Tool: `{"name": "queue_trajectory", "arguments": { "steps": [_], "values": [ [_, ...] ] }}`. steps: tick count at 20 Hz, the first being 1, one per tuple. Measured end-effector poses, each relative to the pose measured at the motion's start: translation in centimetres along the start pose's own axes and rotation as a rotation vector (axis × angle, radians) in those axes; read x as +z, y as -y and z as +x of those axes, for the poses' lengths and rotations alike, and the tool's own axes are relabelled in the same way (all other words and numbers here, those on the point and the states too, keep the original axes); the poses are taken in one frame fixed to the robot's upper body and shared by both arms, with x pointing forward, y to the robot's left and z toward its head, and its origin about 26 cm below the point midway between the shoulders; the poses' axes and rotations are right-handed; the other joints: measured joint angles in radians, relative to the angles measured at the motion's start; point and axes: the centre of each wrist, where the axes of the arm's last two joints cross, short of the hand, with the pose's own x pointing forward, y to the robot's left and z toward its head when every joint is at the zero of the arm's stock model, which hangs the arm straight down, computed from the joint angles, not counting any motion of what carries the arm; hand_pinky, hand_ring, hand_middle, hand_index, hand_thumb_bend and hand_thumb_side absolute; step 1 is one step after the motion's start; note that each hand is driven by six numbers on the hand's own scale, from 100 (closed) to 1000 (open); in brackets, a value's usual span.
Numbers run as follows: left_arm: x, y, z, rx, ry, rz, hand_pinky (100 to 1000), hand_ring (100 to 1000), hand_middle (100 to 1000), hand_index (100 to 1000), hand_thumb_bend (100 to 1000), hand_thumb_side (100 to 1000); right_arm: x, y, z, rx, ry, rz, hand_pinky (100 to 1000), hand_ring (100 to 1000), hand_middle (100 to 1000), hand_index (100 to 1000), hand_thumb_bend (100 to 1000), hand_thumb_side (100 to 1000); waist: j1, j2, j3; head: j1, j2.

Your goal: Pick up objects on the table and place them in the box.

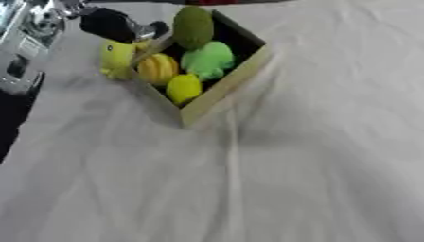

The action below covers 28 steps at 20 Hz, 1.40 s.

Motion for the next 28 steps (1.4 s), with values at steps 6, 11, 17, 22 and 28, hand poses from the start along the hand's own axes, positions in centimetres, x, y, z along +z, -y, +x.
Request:
{"name": "queue_trajectory", "arguments": {
  "steps": [6, 11, 17, 22, 28],
  "values": [
    [0.7, 0.4, -3.2, 0.005, -0.099, -0.089, 872, 853, 833, 917, 537, 437, 0.2, 0.0, 0.0, 0.002, -0.003, -0.002, 921, 922, 660, 786, 100, 506, -0.003, 0.0, 0.005, -0.007, 0.0],
    [0.9, 1.7, -5.1, 0.022, -0.132, -0.192, 872, 857, 836, 916, 546, 383, 0.2, 0.0, 0.0, 0.006, -0.003, 0.0, 920, 922, 660, 787, 100, 506, -0.009, 0.0, 0.008, -0.01, 0.0],
    [-0.1, 2.9, -6.2, 0.047, -0.159, -0.284, 873, 861, 835, 915, 570, 352, 0.2, 0.0, 0.0, 0.005, -0.002, 0.001, 920, 922, 660, 787, 100, 508, -0.016, 0.0, 0.009, -0.007, 0.0],
    [-1.0, 4.5, -6.9, 0.056, -0.206, -0.353, 875, 865, 839, 918, 586, 353, 0.2, 0.0, 0.0, 0.005, -0.001, 0.002, 920, 922, 659, 786, 100, 508, -0.02, 0.0, 0.008, -0.004, 0.0],
    [-1.6, 6.3, -7.4, 0.058, -0.26, -0.401, 879, 870, 847, 923, 593, 361, 0.2, 0.0, 0.0, 0.005, 0.002, 0.003, 920, 922, 659, 787, 100, 508, -0.021, 0.0, 0.004, -0.003, 0.0]
  ]
}}
